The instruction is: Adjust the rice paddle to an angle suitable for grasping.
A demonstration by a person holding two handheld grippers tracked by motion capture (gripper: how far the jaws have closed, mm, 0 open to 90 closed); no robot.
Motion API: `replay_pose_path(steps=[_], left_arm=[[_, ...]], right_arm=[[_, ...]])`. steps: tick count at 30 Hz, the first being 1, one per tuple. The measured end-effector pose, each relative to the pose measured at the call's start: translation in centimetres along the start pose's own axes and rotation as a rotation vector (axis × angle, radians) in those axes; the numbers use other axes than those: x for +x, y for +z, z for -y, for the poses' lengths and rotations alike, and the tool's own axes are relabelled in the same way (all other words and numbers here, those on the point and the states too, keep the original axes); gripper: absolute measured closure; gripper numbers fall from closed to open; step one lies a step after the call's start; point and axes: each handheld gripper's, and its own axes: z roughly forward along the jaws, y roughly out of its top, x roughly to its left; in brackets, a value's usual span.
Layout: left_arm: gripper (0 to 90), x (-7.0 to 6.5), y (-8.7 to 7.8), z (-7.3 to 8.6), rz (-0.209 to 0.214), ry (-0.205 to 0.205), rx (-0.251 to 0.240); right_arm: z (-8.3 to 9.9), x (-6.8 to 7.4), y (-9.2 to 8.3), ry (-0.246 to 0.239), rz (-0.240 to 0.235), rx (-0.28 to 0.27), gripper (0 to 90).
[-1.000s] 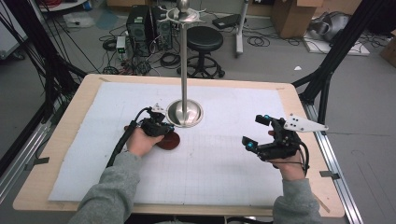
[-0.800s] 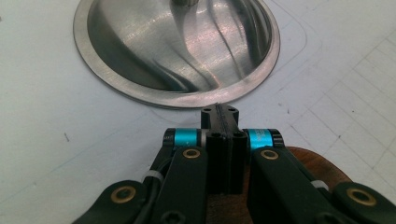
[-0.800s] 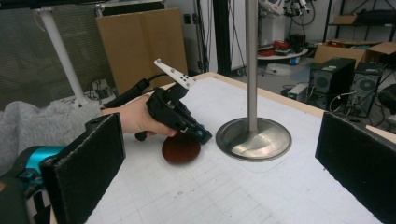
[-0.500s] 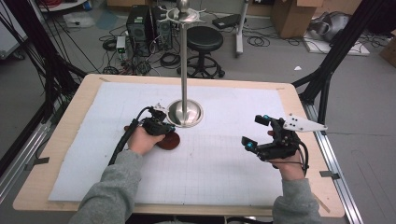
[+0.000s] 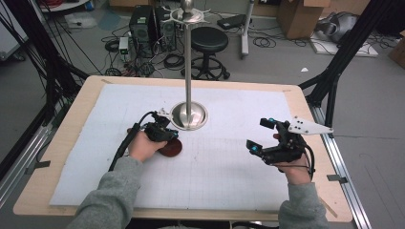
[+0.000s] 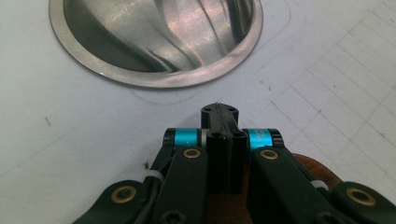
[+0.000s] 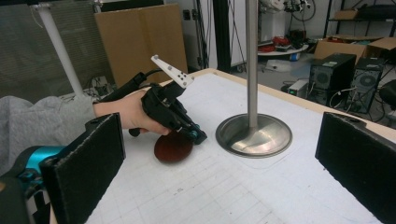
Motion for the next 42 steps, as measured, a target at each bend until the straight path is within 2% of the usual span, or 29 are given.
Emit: replay_pose_path(steps=[3, 6, 7, 9, 11, 13, 17, 19, 24, 30, 37, 42], left_arm=[[89.6, -0.2, -0.3, 0.4, 0.007, 0.016, -0.001], [89.6, -0.9, -0.6, 0.4, -0.022, 0.073, 0.024], [89.6, -1.0, -0.8, 0.4, -0.014, 0.079, 0.039], [89.6, -1.0, -0.9, 0.5, -0.009, 0.075, 0.041], [89.6, -0.8, -1.2, 1.2, 0.021, 0.045, 0.018], [89.6, -0.7, -1.4, 1.5, 0.03, 0.038, 0.01], [89.6, -0.9, -1.7, 1.7, 0.024, 0.045, 0.02], [89.6, -1.2, -2.0, 2.0, 0.014, 0.066, 0.023], [89.6, -1.3, -2.6, 2.7, 0.032, 0.047, 0.02], [89.6, -1.6, -3.4, 3.3, 0.028, 0.073, 0.043], [89.6, -1.2, -4.4, 4.4, 0.059, 0.047, 0.027], [89.6, -1.1, -5.2, 5.4, 0.071, 0.053, 0.018]], right_arm=[[0.0, 0.0, 0.0, 0.002, -0.002, 0.002, 0.1], [0.0, 0.1, 0.1, -0.003, 0.0, 0.005, 0.1], [0.0, 0.1, 0.0, 0.0, 0.0, 0.003, 0.1], [0.0, 0.1, 0.0, 0.001, 0.001, 0.002, 0.1], [0.0, 0.1, 0.0, 0.0, 0.001, 0.002, 0.1], [0.0, 0.1, 0.1, -0.003, 0.001, 0.004, 0.1], [0.1, 0.1, 0.2, 0.0, 0.0, 0.013, 0.1], [0.1, 0.1, 0.3, -0.003, -0.001, 0.014, 0.1], [0.1, 0.2, 0.4, -0.001, -0.004, 0.022, 0.1], [0.1, 0.2, 0.6, -0.011, -0.019, 0.027, 0.1], [0.2, 0.2, 0.7, -0.009, -0.018, 0.027, 0.1], [0.2, 0.2, 1.0, -0.008, -0.02, 0.037, 0.1]])
